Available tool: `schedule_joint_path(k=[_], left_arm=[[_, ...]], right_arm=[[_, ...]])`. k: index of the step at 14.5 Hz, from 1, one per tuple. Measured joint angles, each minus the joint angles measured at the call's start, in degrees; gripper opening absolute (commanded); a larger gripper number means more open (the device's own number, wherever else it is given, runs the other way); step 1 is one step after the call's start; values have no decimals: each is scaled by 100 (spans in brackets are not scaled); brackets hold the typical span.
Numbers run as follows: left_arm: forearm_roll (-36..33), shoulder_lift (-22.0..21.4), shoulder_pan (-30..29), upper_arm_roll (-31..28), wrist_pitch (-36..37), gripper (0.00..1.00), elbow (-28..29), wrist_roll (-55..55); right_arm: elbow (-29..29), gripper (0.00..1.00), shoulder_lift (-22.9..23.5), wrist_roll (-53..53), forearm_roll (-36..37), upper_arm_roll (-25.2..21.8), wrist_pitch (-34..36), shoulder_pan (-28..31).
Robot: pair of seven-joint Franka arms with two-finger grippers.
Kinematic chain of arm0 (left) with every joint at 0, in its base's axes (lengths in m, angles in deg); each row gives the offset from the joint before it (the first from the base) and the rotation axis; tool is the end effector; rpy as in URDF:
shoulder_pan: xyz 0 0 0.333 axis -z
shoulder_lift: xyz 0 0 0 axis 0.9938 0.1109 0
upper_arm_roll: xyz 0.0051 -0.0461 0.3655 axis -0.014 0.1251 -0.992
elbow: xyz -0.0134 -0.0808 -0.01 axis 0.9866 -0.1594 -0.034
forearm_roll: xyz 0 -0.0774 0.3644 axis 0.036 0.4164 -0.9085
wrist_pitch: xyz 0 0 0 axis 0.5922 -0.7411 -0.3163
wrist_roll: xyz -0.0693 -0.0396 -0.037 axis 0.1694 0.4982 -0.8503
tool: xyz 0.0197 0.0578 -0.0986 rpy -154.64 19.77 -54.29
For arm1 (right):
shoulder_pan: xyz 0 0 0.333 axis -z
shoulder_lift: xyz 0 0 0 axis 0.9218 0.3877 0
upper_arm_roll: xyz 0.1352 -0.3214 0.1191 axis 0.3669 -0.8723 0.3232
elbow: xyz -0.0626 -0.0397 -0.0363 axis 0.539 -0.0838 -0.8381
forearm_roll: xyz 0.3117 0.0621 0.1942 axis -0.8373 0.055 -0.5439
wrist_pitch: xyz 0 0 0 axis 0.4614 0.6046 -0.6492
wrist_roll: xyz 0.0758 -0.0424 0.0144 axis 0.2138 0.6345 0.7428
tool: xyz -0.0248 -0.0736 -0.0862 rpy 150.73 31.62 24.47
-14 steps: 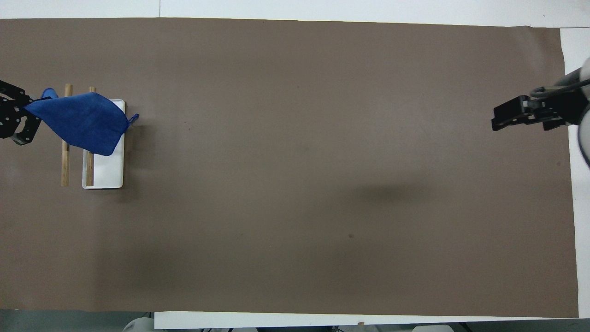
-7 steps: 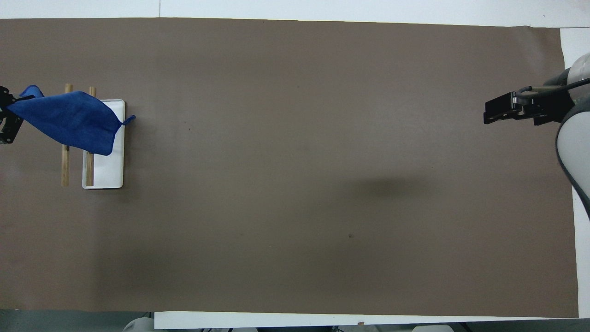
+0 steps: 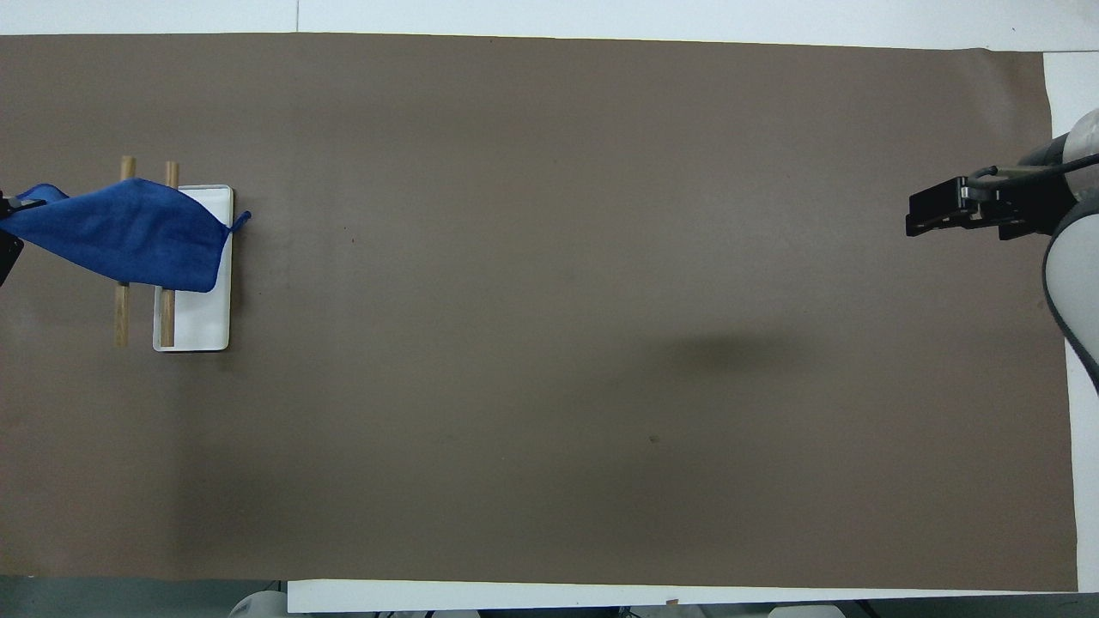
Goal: Right arm passes towel to left arm to hang
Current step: 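Carry the towel over the rack with the left gripper while the right retracts, then open the left gripper to drape the towel over the wooden rods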
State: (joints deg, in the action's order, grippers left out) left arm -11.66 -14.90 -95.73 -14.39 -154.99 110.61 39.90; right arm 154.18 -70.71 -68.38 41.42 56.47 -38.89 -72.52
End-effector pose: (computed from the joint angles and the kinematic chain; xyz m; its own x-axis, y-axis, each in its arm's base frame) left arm 0.5055 0.0997 0.5259 0.1913 0.9729 -0.1302 0.8357 -0.0919 0.5415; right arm 0.5416 -0.0035 0.6228 0.9982 -0.0573 -0.0184 -0.0575 -0.9983 -0.0098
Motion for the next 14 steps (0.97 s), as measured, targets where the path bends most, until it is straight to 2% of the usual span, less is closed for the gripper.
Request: schedule_joint_path(k=[7,8,9,10,14], left_arm=[[0,33,-271,0,-46,3,339,891],[0,33,-271,2,-51,28,359,943],[0,33,-271,2,-55,75,378,1008],[0,33,-277,2,-69,99,397,1061],[0,35,-406,0,-89,100,390,1157]], right_arm=[[24,99,-1,-10,0,-1,20,0],[25,99,-1,-10,0,-2,21,0],[26,99,-1,-10,0,-4,22,1],[27,99,-1,-10,0,-6,22,1],[29,99,-1,-10,0,-8,22,17]])
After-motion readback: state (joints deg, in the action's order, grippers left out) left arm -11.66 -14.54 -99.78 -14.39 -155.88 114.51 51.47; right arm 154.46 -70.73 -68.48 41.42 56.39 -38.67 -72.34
